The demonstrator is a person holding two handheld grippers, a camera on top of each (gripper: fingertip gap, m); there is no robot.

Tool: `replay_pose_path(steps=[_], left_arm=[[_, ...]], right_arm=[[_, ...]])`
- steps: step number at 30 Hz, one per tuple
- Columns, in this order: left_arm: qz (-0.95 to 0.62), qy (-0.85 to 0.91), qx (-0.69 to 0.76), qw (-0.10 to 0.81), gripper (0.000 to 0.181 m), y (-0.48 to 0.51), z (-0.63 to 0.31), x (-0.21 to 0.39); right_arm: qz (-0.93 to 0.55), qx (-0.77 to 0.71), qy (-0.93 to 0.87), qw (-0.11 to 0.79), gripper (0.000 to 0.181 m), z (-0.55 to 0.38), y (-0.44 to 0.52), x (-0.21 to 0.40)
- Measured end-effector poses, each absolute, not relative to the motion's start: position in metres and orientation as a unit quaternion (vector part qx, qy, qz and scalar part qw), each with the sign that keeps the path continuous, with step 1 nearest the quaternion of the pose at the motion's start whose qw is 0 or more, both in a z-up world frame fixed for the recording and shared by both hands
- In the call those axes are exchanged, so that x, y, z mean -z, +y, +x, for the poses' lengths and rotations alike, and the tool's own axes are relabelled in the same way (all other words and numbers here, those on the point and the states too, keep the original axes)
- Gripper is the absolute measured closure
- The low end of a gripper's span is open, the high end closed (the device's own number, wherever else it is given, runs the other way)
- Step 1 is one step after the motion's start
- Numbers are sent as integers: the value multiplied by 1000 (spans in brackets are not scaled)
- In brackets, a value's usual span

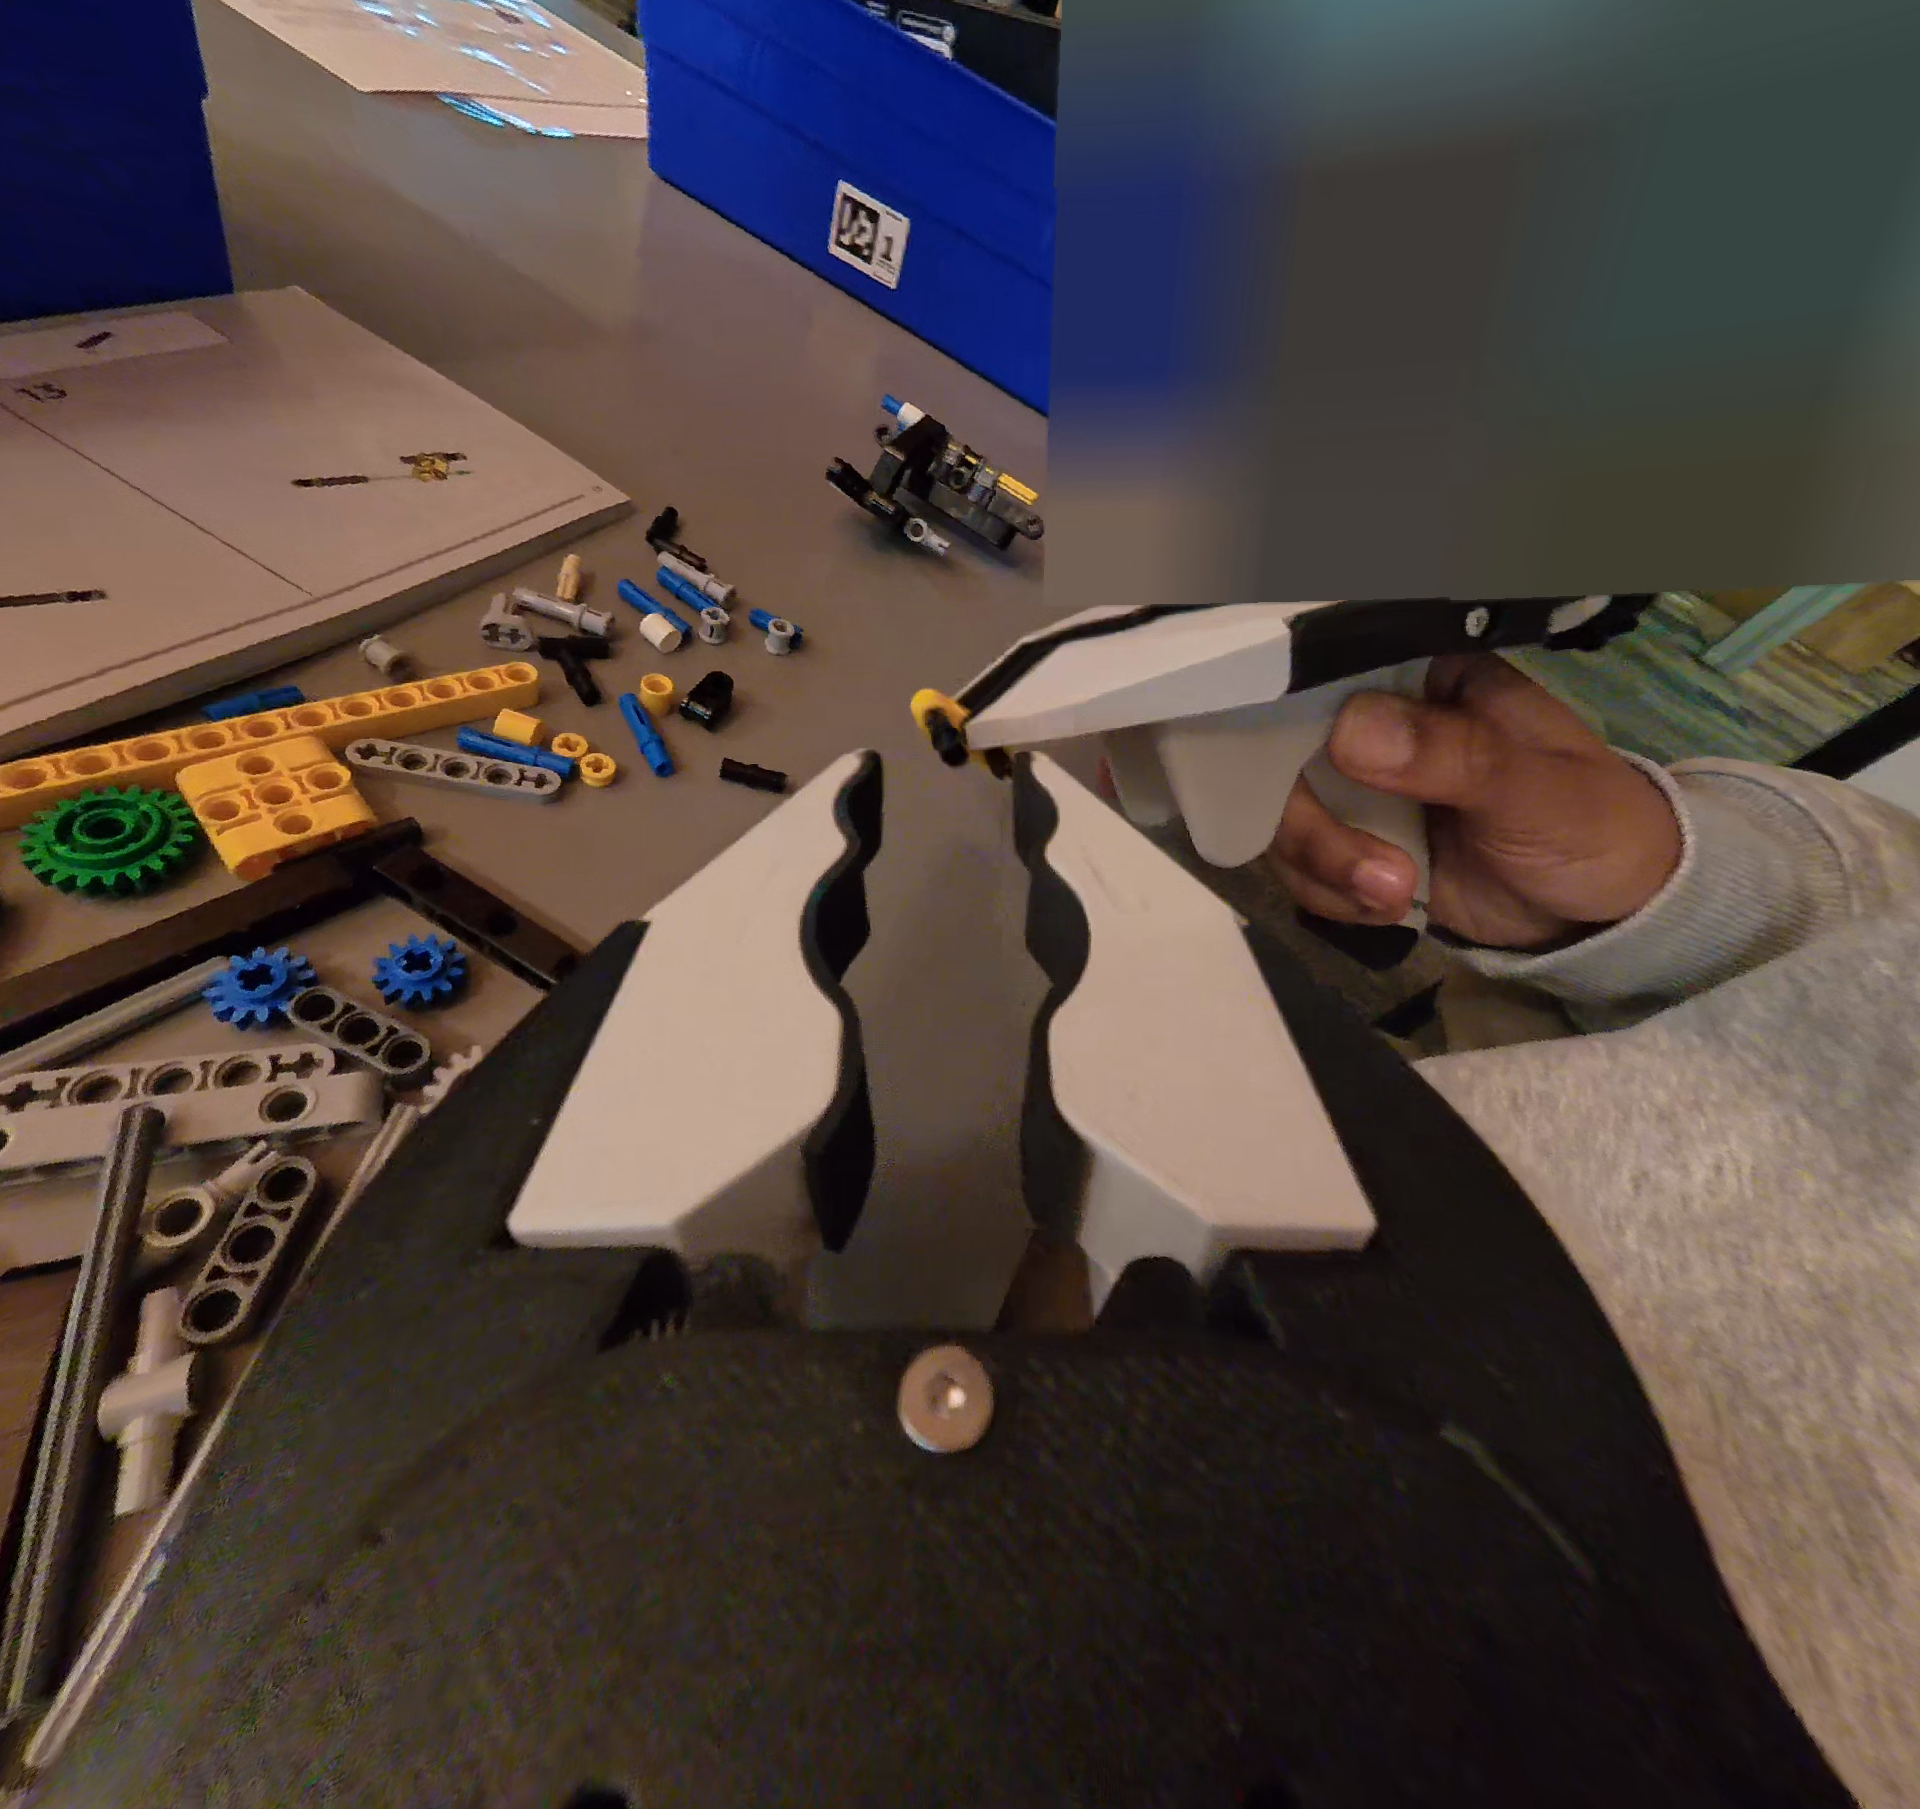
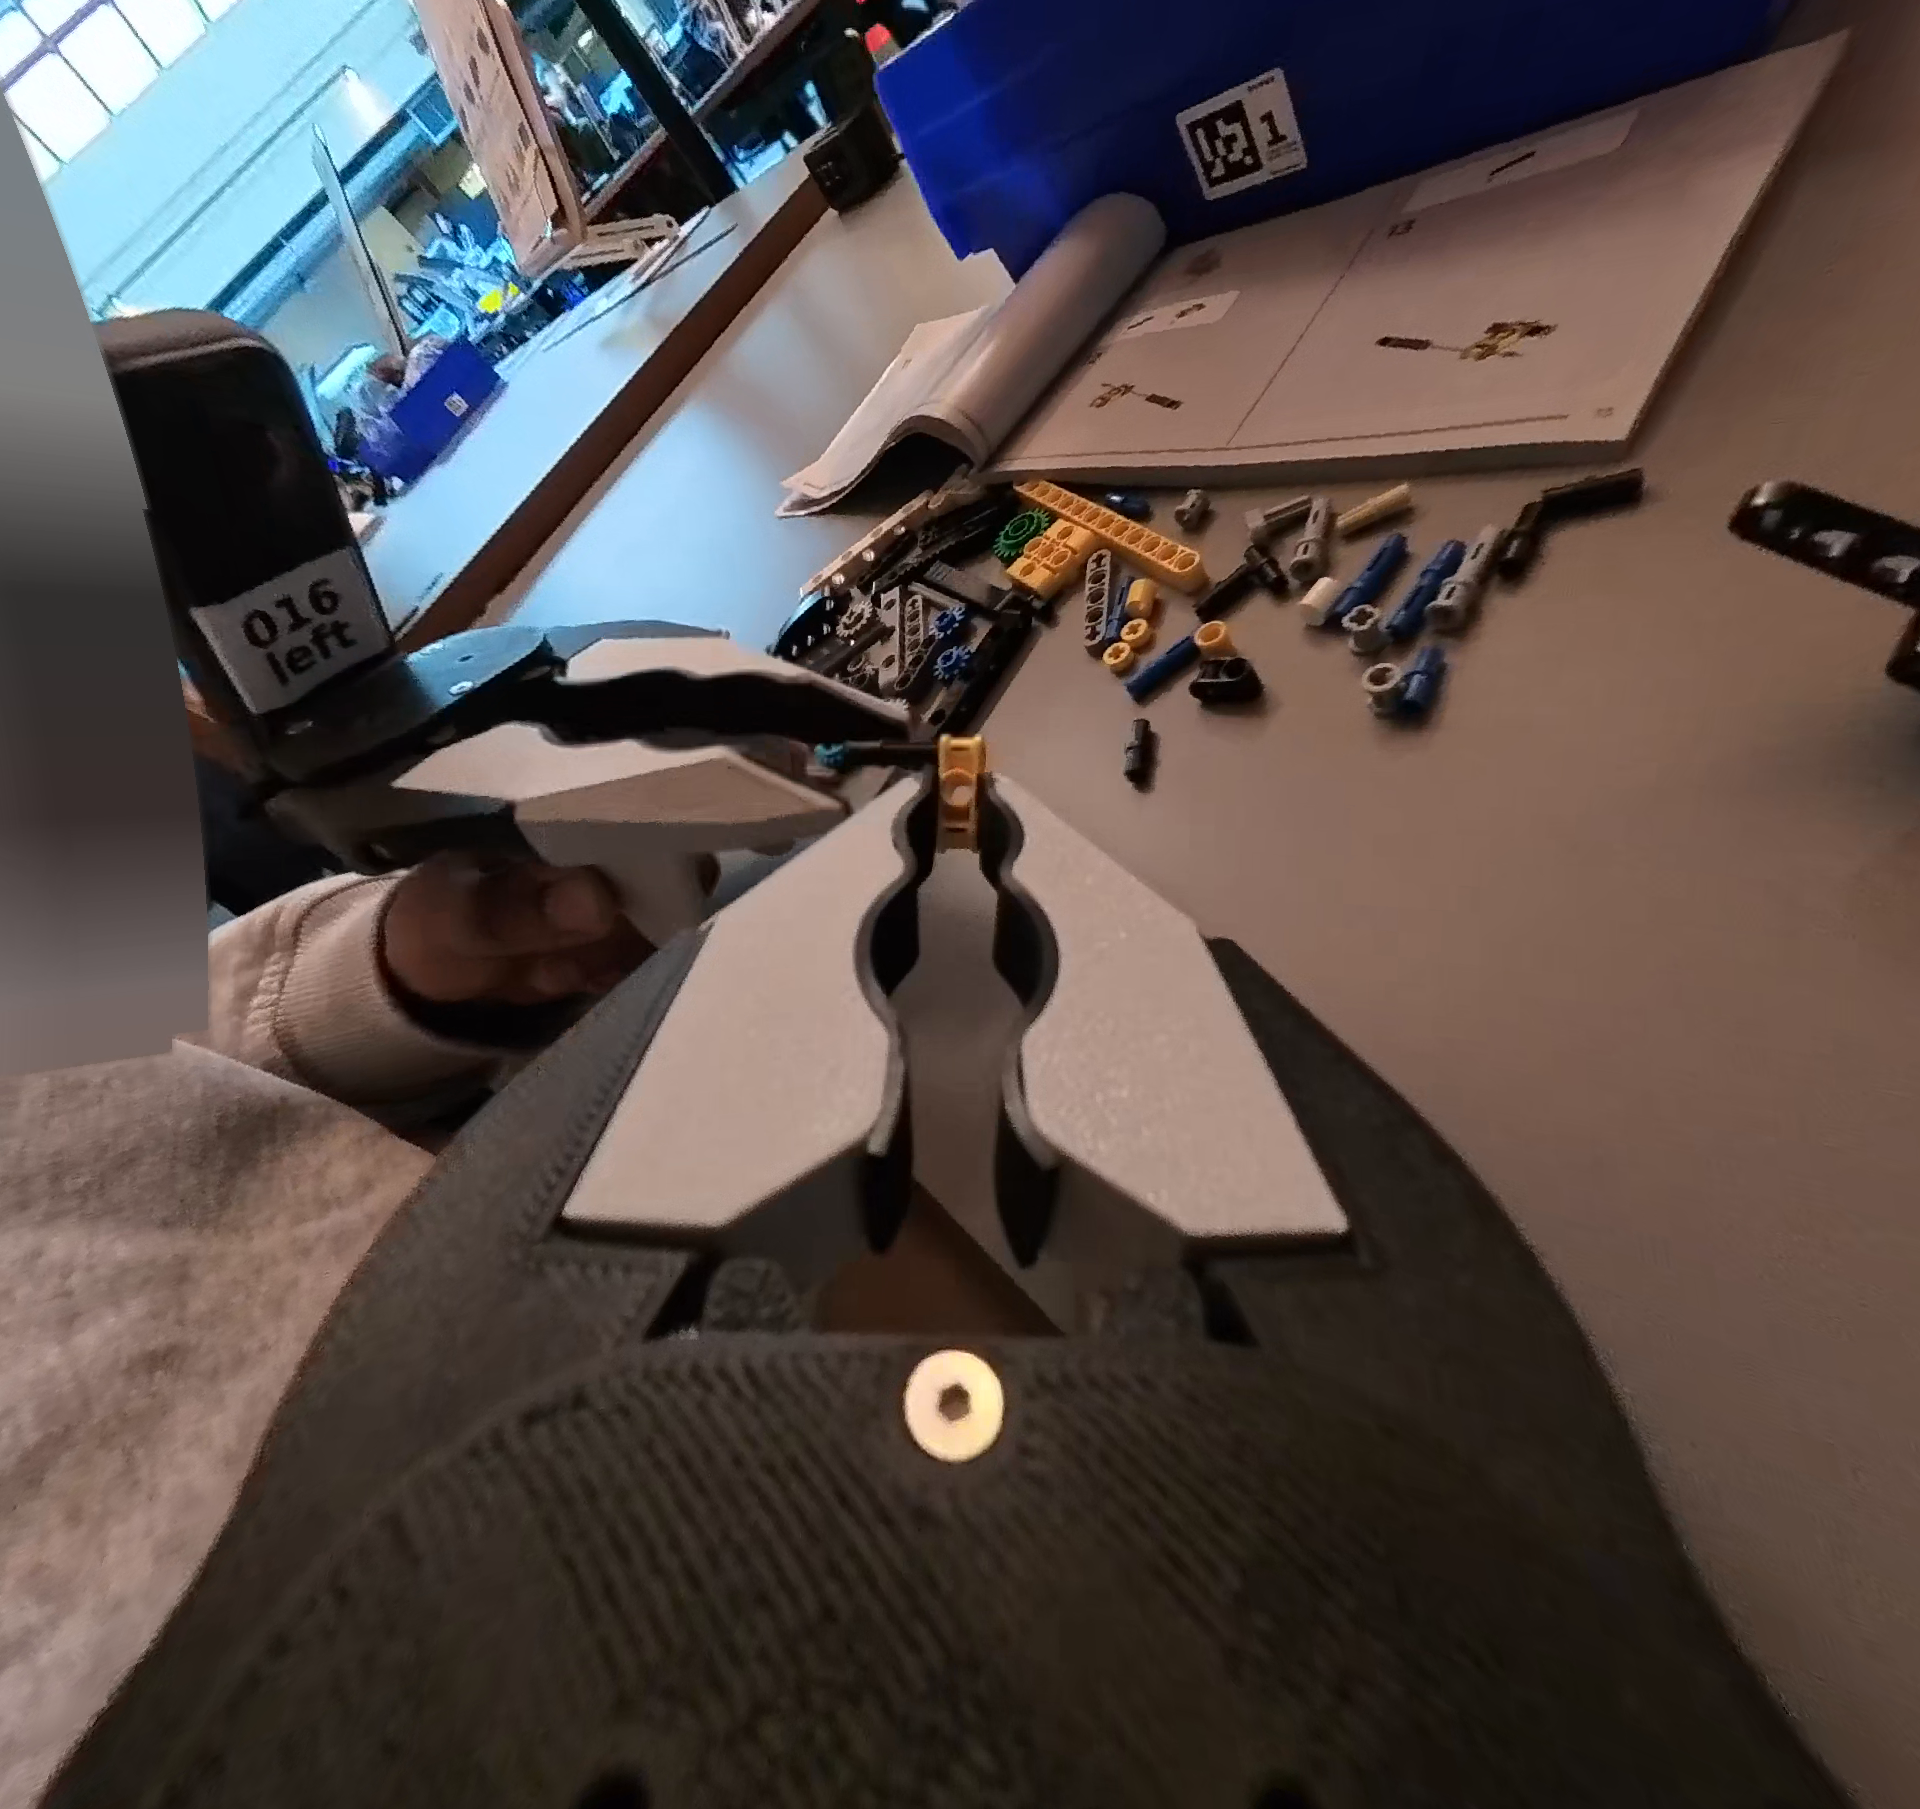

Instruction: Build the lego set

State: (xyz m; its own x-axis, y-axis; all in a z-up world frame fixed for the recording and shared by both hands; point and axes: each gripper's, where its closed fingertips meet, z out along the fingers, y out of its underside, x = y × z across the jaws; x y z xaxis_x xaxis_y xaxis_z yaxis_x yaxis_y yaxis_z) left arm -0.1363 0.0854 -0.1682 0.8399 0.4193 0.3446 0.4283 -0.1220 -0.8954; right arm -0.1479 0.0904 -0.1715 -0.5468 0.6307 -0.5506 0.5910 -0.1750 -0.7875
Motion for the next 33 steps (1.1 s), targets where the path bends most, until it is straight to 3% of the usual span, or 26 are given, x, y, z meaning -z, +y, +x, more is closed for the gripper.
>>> replay_pose_path(steps=[3, 10, 20, 33], left_arm=[[-741, -269, 46, 613, 145, 86, -130, 163], [-721, -174, 199, 640, 141, 84, -91, 145], [-705, -75, 229, 667, 141, 75, -61, 128], [-699, -74, 238, 670, 145, 74, -61, 127]], right_arm=[[-466, -614, -637, 1, 176, -147, 94, 167], [-326, -668, -662, -90, 176, -112, 90, 140], [-221, -647, -719, -124, 176, -74, 68, 142], [-214, -658, -711, -127, 176, -72, 69, 136]])
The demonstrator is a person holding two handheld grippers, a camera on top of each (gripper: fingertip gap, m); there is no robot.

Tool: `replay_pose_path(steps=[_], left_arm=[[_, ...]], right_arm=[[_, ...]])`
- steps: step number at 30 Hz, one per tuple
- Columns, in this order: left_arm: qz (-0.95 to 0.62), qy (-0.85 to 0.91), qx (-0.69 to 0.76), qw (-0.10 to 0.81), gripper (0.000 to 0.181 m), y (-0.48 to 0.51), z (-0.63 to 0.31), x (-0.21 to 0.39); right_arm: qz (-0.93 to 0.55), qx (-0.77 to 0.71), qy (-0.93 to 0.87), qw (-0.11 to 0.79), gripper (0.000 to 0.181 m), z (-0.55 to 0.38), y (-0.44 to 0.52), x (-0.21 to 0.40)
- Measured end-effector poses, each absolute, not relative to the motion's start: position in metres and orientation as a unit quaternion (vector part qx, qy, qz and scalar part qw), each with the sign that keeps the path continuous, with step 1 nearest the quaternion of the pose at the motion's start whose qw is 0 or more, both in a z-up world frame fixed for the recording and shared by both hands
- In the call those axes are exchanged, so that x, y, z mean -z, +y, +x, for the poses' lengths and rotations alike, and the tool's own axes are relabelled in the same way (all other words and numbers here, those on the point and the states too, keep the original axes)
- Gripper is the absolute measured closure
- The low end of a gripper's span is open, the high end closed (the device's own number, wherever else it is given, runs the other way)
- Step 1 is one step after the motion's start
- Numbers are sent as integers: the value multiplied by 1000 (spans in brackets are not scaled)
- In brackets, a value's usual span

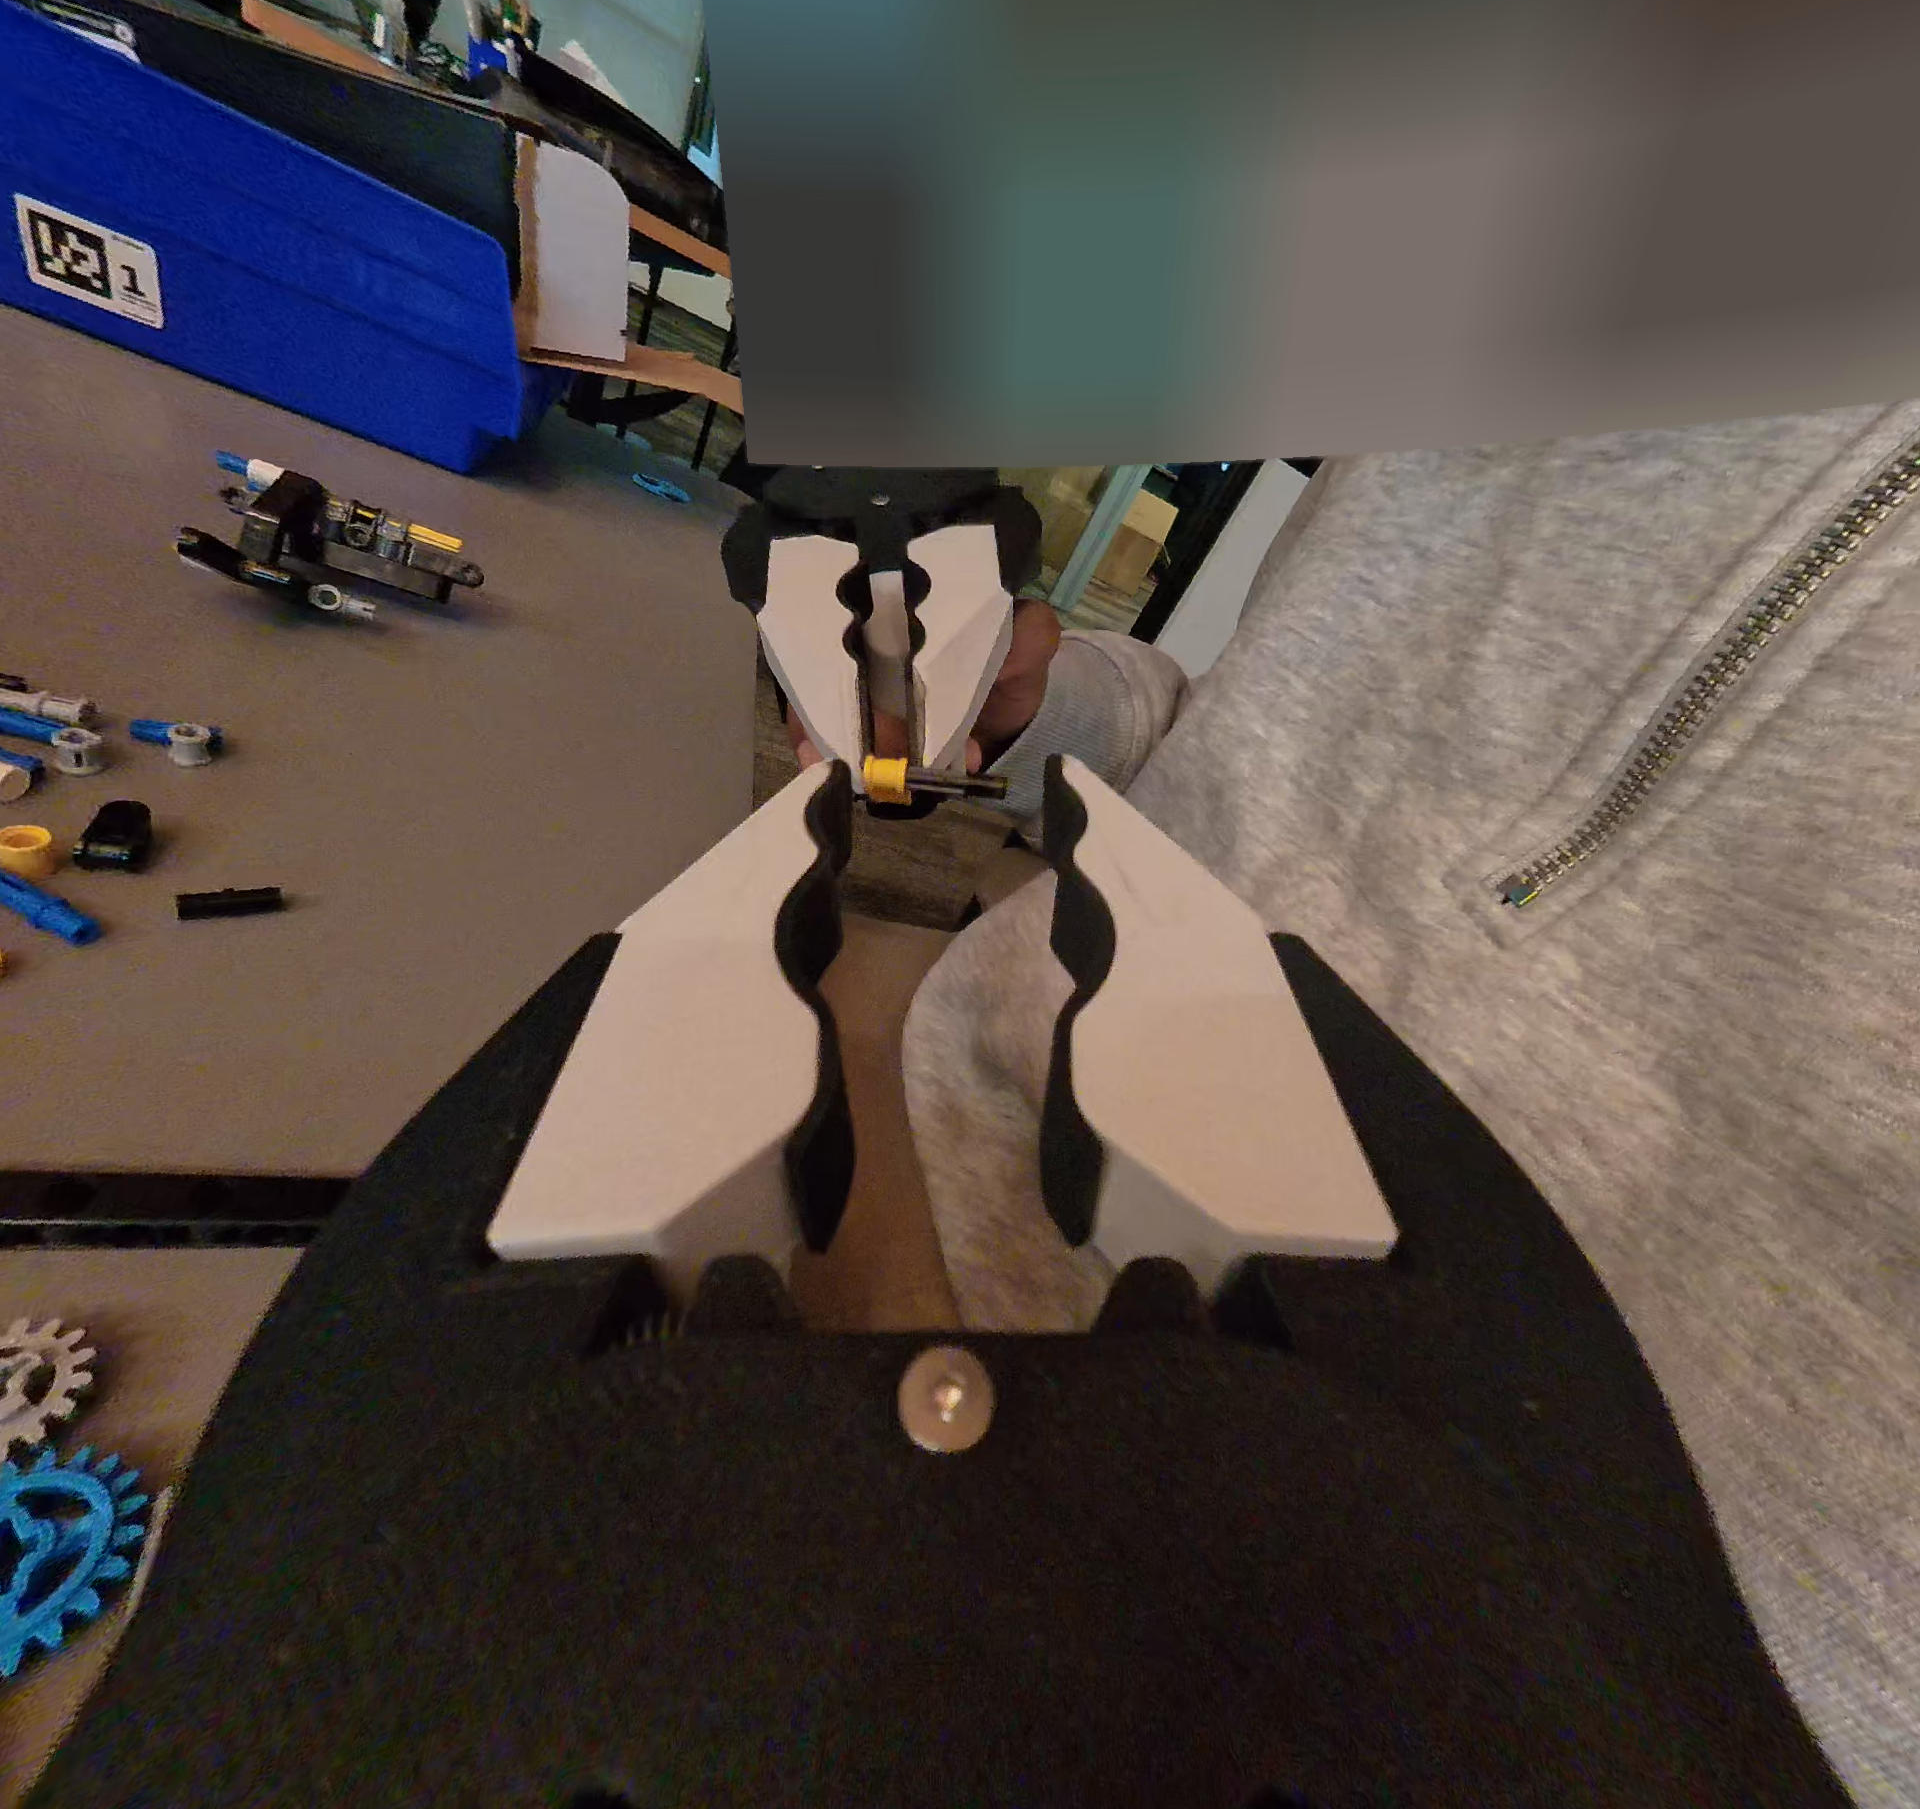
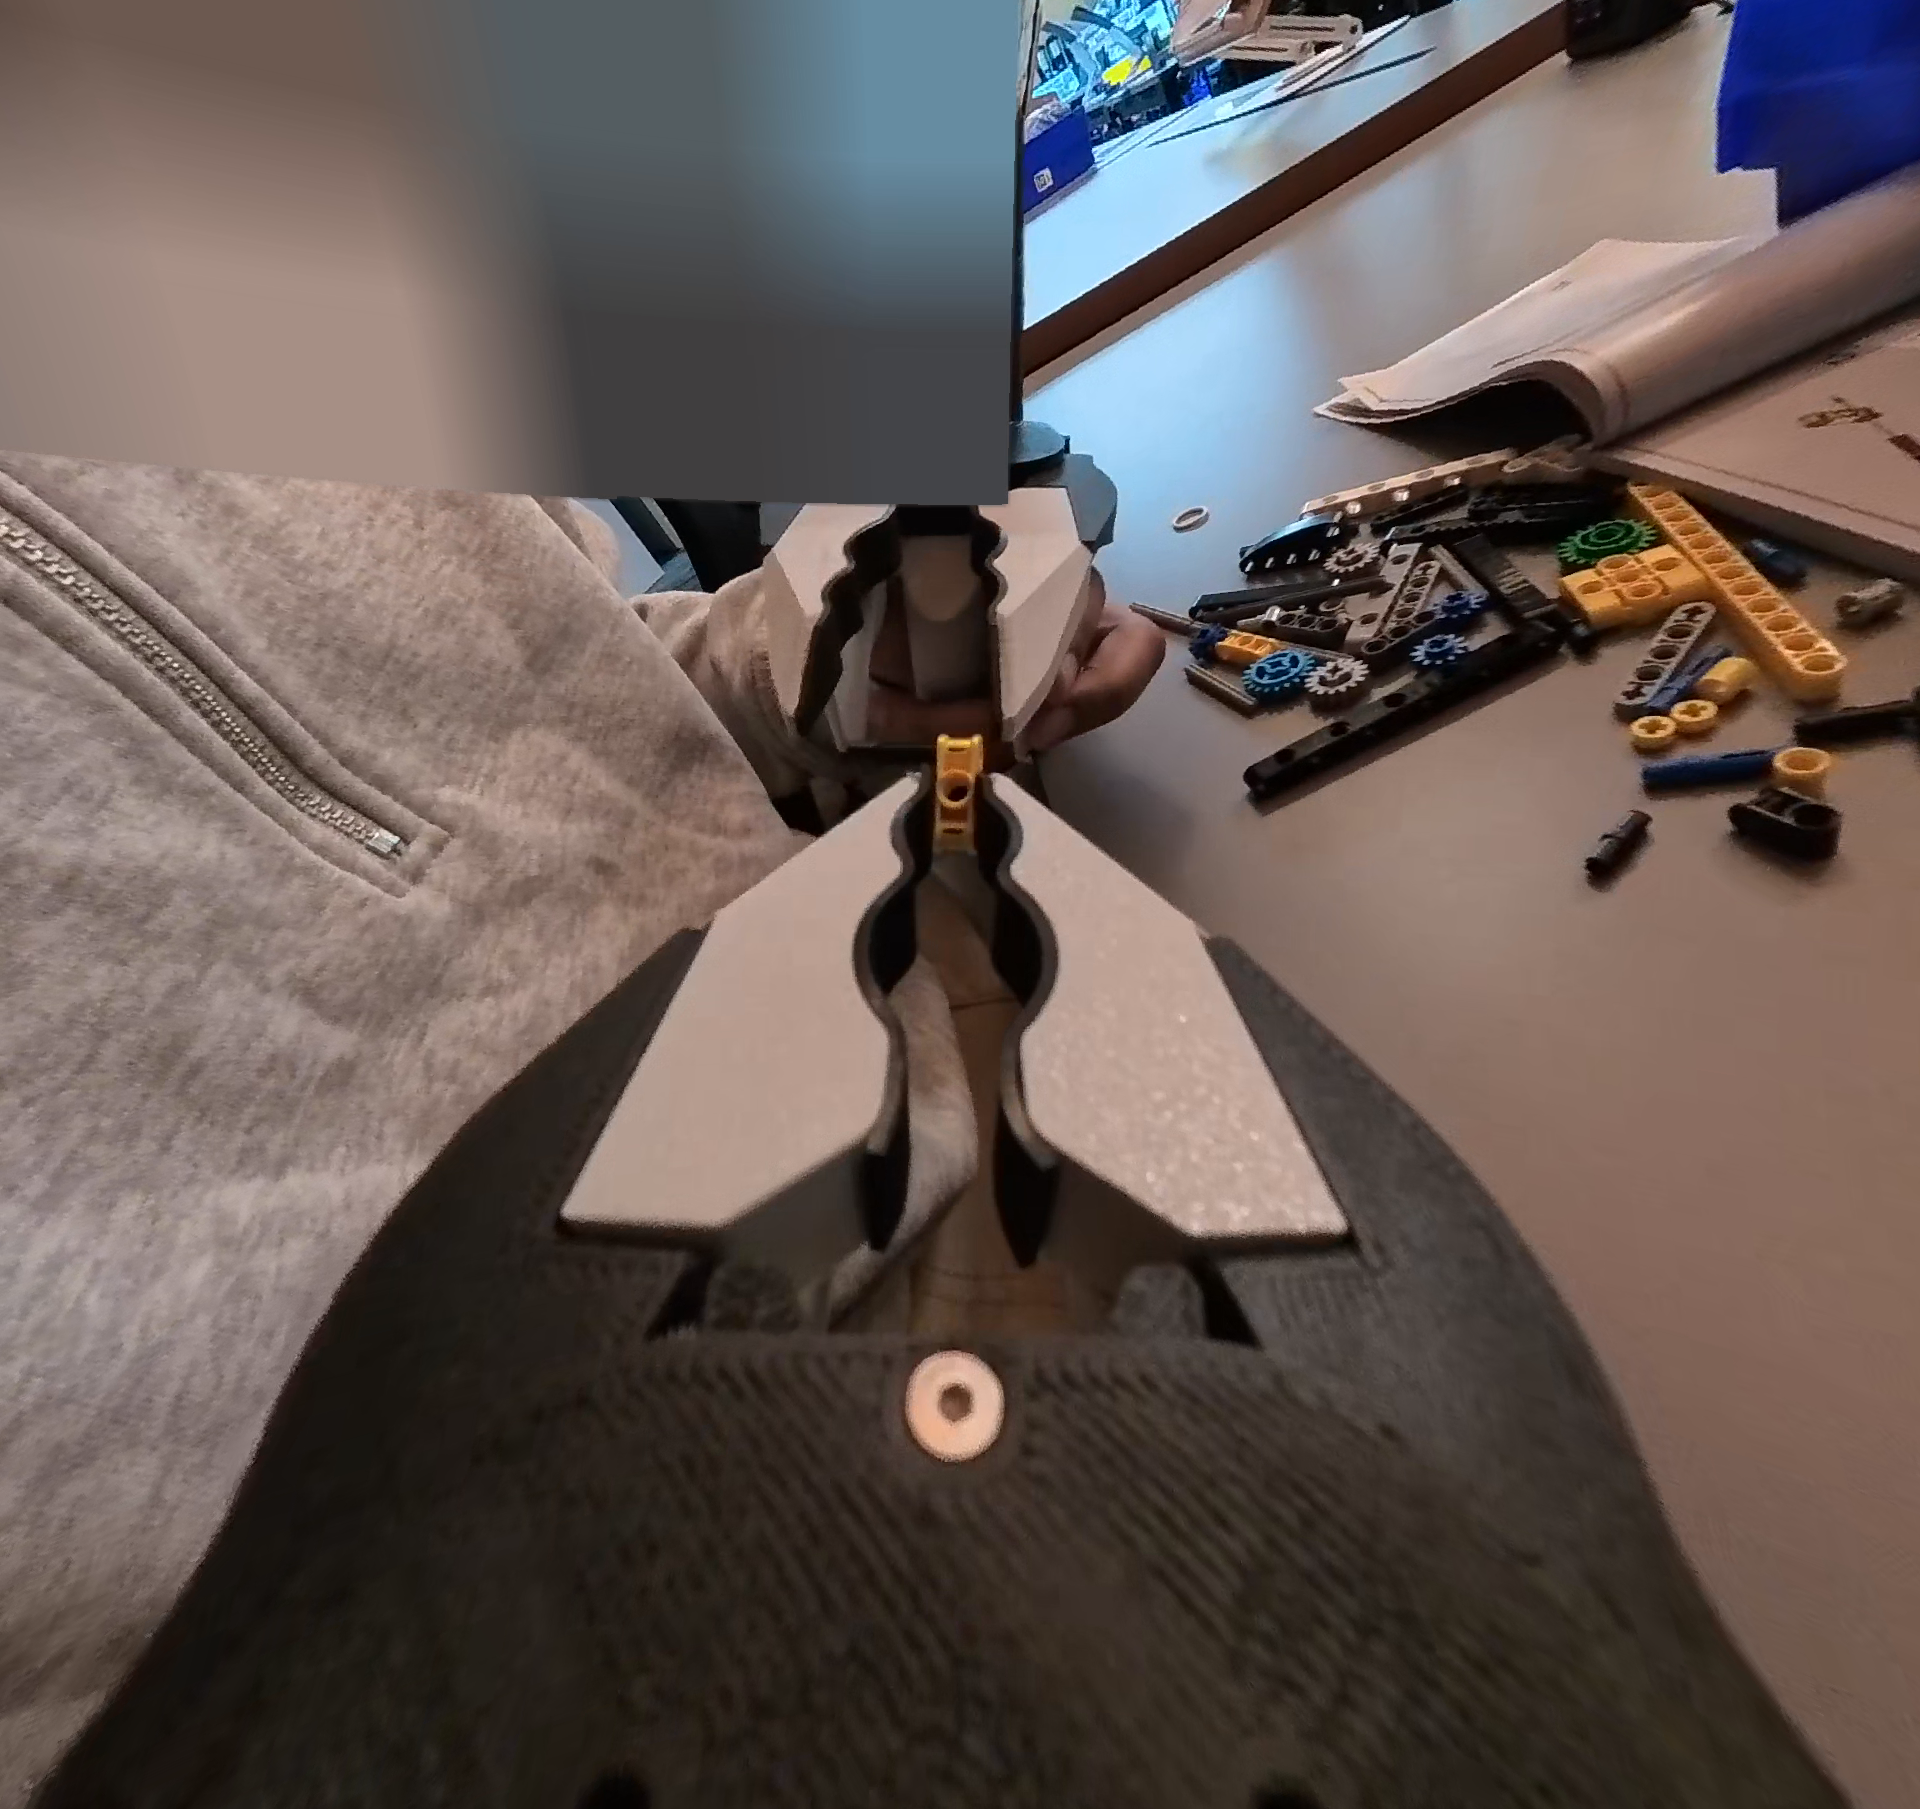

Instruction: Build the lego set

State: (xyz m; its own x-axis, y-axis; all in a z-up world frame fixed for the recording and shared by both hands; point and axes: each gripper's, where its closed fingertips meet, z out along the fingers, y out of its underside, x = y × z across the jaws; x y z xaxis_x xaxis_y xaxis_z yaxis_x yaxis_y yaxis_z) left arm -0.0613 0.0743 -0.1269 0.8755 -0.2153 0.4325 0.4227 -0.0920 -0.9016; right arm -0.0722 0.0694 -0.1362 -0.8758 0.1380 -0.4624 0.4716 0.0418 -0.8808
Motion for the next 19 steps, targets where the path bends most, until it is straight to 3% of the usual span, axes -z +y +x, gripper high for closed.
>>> replay_pose_path(steps=[19], left_arm=[[-708, -78, 234, 662, 158, 78, -61, 131]], right_arm=[[210, 656, 713, 132, 176, -69, 67, 137]])
